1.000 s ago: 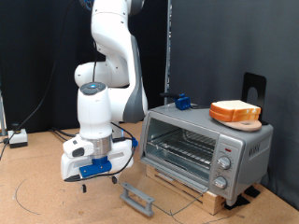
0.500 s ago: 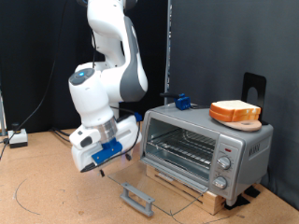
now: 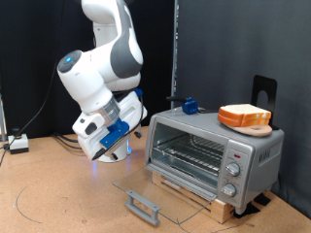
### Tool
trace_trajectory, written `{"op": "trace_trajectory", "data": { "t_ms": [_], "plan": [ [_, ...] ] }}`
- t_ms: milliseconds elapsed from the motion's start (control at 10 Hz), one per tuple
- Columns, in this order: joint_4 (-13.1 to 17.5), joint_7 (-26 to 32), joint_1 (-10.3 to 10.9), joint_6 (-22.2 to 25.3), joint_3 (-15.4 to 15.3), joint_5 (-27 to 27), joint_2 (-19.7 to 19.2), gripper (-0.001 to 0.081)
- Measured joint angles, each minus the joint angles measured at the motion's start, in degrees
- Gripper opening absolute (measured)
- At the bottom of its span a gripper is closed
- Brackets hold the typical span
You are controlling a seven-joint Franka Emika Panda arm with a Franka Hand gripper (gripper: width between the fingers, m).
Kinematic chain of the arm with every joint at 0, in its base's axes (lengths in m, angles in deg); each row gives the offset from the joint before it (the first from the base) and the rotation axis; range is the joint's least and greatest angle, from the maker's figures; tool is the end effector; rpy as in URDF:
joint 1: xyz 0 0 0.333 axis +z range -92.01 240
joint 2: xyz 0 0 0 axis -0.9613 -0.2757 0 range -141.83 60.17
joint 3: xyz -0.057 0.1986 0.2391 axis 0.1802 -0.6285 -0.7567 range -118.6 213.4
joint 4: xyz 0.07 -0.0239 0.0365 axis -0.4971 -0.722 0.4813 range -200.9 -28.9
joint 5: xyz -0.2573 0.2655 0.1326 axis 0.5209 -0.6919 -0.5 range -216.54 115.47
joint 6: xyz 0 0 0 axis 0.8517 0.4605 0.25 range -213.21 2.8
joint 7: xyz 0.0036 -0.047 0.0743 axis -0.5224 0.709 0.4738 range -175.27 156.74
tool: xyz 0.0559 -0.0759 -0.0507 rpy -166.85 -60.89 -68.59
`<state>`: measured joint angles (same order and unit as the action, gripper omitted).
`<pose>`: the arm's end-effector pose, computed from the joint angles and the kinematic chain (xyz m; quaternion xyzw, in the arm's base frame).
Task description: Make a piece of toast with the oven
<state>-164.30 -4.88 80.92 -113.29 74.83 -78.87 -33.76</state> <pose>0.4220 -0.1262 0.3317 -0.9239 0.2635 0.1029 0.2577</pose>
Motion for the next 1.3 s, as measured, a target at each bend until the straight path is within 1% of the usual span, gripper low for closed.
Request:
{"op": "trace_trajectory", "data": {
  "t_ms": [100,200,300,400,500,600,700,800,900,1000,1100,1200,1300],
  "plan": [
    [0.32,0.0,-0.13,2.11,0.31,0.38,1.54,0.0809],
    [0.43,-0.23,-0.38,2.87,0.39,1.32,3.16,0.0809],
    [0.38,-1.78,-0.64,2.74,0.26,3.61,4.95,0.0809],
    [-0.36,-4.57,-0.94,2.42,-0.34,6.57,7.54,0.0809],
    [-0.46,-4.18,-0.92,2.82,-0.28,5.61,7.34,0.0809],
    [-0.47,-1.3,-0.55,2.89,-0.21,2.31,7.31,0.0809],
    [-0.43,3.01,0.45,3.01,-0.25,-2.75,7.79,0.0809],
    [-0.38,6.84,1.63,4.1,-0.26,-7.77,8.73,0.0809],
    [-0.31,9.78,2.47,6.38,-0.23,-11.88,9.84,0.0809],
    [-0.21,12.47,3.22,8.97,-0.28,-14.06,11.03,0.0809],
    [-0.14,15.66,4.01,11.33,-0.4,-14.48,12.36,0.0809],
    [-0.11,19.72,4.81,13.55,-0.66,-14.19,13.8,0.0809],
    [-0.16,24.02,5.38,14.32,-1.42,-12.35,15.36,0.0809]
  ]
}}
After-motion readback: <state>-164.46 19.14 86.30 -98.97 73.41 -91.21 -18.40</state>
